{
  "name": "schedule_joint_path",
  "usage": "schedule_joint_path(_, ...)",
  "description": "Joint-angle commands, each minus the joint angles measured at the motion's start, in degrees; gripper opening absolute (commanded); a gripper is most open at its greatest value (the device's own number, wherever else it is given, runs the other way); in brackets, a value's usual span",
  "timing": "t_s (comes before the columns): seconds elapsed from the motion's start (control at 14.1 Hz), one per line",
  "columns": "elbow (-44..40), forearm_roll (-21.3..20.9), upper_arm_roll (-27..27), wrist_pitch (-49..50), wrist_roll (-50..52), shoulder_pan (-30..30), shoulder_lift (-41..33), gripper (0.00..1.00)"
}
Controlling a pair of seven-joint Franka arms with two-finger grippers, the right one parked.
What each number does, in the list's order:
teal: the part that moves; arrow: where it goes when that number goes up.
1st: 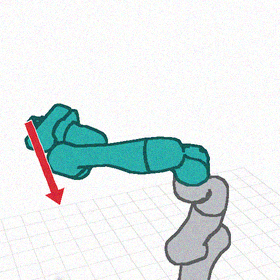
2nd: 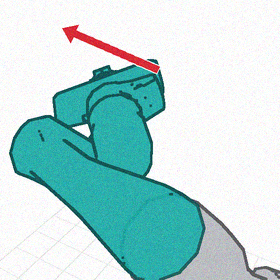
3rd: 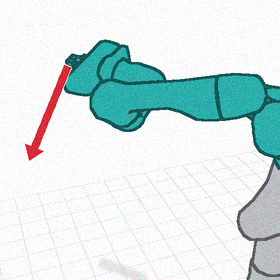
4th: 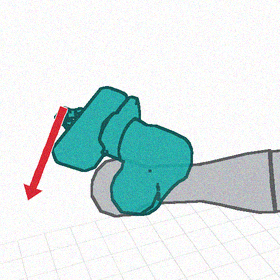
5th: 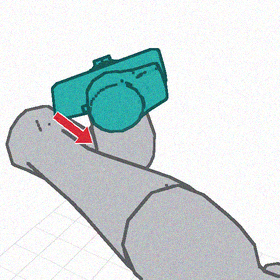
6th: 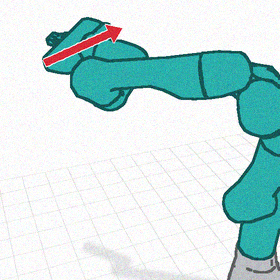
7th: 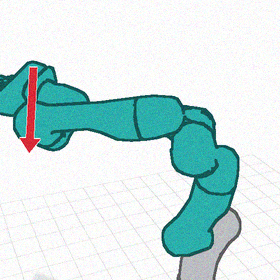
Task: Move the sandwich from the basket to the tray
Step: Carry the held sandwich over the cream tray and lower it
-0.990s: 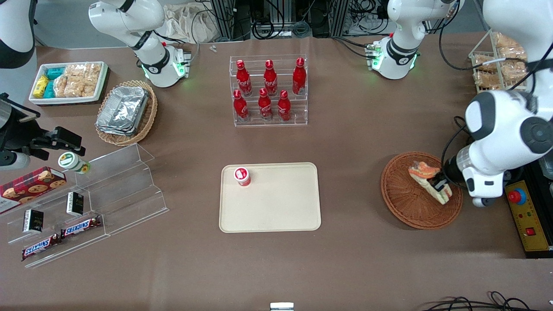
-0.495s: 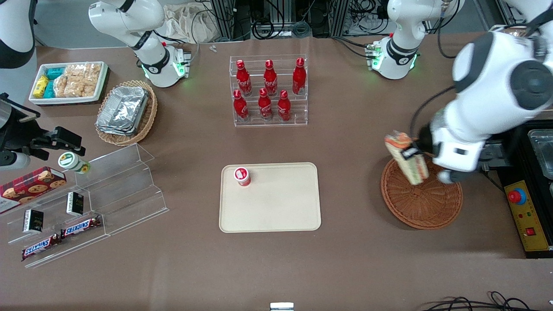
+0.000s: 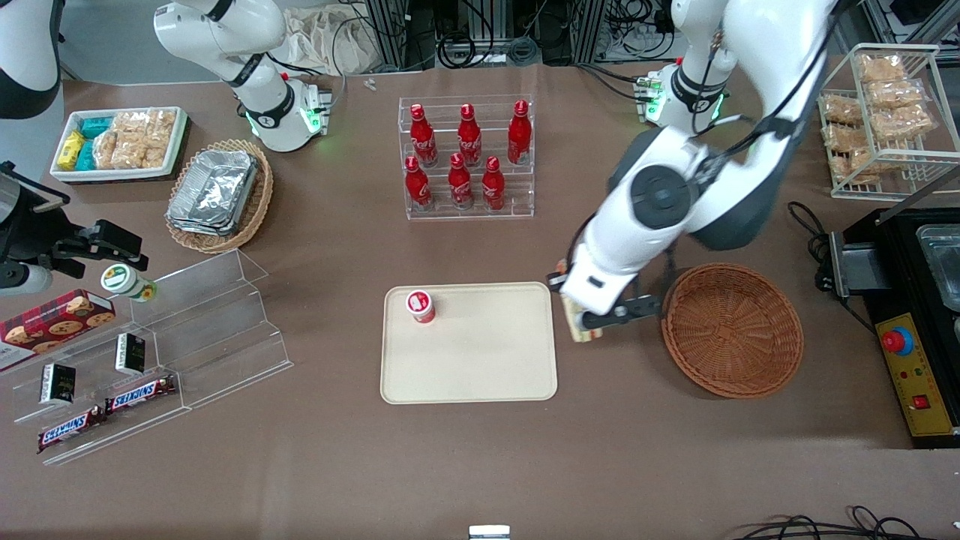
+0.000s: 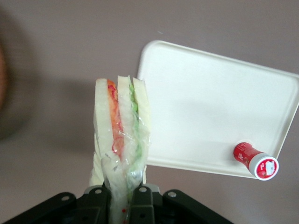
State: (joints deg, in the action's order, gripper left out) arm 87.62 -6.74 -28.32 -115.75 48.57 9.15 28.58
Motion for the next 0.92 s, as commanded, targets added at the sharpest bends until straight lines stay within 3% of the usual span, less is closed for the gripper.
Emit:
schedule_joint_path(0.0, -5.96, -5.01, 0.28, -4.73, 0.56, 2.97, 9.1, 0.0)
schedule_joint_path(0.21, -10.09, -8.54, 0.46, -7.12, 0.56, 5.25, 15.96, 0.0)
schedule_joint_path(0.57, -10.19, -13.03, 1.08, -15.03, 0.73, 6.84, 21.51, 0.03)
schedule_joint_path(0.64, -10.19, -13.2, 1.08, -15.12, 0.73, 6.93, 21.87, 0.17)
schedule_joint_path(0.78, -10.19, -13.29, 1.16, -15.12, 0.73, 7.02, 22.48, 0.56)
schedule_joint_path(0.85, -10.19, -13.38, 1.51, -15.21, 0.73, 7.02, 22.57, 0.89)
